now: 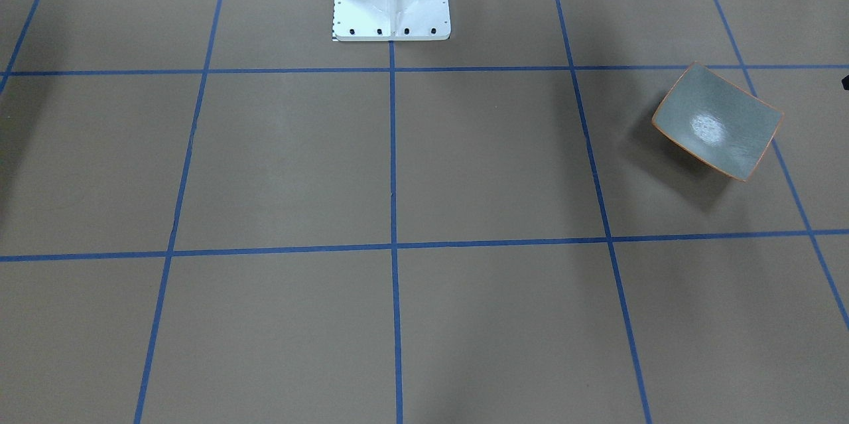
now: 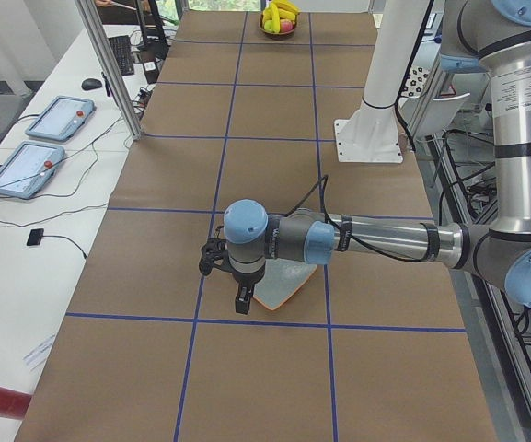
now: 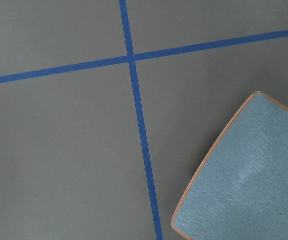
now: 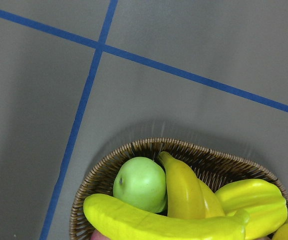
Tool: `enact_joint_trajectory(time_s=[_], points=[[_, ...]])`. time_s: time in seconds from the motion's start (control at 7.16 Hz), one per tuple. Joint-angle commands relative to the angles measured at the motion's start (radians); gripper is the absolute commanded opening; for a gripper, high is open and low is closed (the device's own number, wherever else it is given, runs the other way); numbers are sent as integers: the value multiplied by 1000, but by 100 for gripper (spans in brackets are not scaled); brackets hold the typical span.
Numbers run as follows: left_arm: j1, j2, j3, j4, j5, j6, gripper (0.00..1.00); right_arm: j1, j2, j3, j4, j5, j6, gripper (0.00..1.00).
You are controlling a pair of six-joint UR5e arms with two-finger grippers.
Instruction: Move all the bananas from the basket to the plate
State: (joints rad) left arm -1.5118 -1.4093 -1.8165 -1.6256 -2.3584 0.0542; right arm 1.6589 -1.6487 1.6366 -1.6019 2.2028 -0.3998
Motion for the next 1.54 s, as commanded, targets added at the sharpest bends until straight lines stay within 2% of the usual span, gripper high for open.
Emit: enact_joint_trajectory(time_s=[0.0, 0.28, 0.7, 0.84, 0.98, 1.12, 1.4], points=[[-2, -20, 0, -68, 1, -4, 100, -1, 6, 9, 0, -75, 1, 100], [-2, -39, 2, -76, -2, -4, 100, -1, 24, 42, 54, -67, 4, 100], [-1, -59, 17, -85, -2, -4, 100, 1, -37, 41, 109, 78, 4, 100], [-1, -59, 19, -85, -5, -4, 100, 1, -40, 58, 120, 80, 0, 99], [-1, -59, 22, -85, -9, -4, 100, 1, -39, 71, 187, 75, -20, 99], [-1, -59, 23, -85, -9, -4, 100, 1, -92, 60, 298, 69, -104, 99], [-1, -59, 25, -85, -9, -4, 100, 1, -129, 7, 320, 58, -474, 99]])
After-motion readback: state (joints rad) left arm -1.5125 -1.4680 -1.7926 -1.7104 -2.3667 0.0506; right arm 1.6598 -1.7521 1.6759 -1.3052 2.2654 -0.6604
